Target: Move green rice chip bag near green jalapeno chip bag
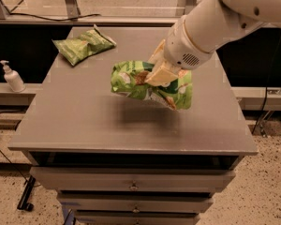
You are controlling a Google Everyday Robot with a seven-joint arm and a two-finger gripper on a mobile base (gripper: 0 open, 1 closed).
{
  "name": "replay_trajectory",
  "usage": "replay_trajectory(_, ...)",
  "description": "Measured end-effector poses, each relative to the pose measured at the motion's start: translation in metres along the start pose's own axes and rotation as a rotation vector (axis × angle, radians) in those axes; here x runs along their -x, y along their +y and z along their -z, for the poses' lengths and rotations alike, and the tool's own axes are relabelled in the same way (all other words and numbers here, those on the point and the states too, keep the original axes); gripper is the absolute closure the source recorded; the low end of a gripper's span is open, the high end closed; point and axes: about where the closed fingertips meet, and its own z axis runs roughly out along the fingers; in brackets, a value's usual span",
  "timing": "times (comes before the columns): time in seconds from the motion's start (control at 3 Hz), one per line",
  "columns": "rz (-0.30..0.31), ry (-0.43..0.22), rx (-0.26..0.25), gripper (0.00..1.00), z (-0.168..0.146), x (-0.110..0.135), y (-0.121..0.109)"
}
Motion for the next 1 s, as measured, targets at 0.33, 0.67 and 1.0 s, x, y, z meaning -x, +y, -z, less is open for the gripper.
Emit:
replay_trajectory(0.33,0.047,-0.027,-0.076,1.00,0.008,-0.010,-0.011)
replay_trajectory(0.67,0.235,-0.039,-0.146,1.00,0.012,-0.007,-0.048)
replay_trajectory(1.0,0.442,-0.045,-0.156,1.00,0.010,0.021,-0.090)
